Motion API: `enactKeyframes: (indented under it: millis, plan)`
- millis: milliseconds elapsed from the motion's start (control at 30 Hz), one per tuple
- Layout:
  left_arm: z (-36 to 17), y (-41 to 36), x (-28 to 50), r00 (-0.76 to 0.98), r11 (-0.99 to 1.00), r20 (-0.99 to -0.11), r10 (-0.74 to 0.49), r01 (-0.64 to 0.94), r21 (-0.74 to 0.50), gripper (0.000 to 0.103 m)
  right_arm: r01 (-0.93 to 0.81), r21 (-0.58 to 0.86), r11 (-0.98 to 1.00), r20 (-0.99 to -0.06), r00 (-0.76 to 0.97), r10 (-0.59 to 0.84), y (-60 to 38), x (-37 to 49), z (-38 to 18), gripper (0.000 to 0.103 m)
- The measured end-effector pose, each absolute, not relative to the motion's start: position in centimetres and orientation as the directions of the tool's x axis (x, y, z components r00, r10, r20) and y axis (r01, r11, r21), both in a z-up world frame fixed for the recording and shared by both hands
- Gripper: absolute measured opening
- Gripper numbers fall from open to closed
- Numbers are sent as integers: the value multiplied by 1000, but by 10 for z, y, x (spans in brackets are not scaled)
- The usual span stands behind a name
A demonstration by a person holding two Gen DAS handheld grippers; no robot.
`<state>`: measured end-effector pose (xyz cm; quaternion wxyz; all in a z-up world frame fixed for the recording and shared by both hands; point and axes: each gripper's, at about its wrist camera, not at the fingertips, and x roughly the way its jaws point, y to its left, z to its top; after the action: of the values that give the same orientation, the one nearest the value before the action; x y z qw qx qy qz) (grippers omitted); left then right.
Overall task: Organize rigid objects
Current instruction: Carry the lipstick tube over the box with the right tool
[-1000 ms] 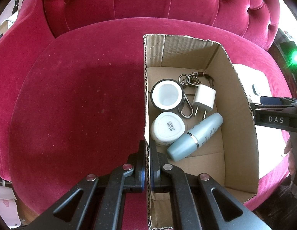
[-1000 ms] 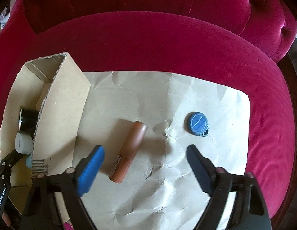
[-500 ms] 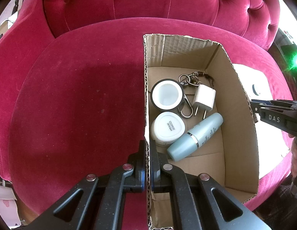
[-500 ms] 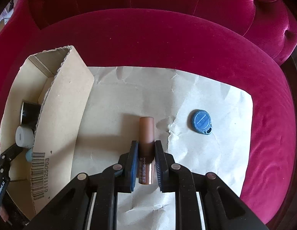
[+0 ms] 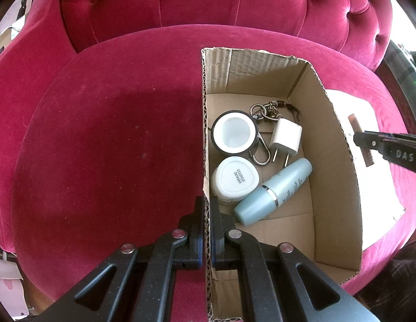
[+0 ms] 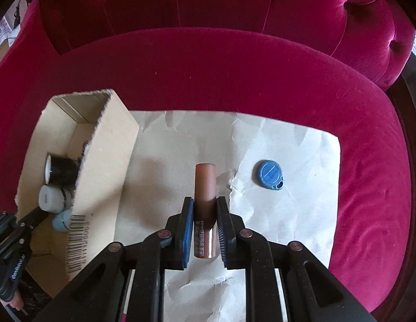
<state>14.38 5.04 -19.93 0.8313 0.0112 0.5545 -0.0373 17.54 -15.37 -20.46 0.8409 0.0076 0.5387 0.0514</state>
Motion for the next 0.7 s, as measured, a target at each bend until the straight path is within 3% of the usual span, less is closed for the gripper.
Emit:
enactKeyframes:
  millis: [700]
  plan:
    - [-198,51,144,381,997,-923,-51,72,-25,3,-155,59,986,-881,457,125,-147,157,-134,17]
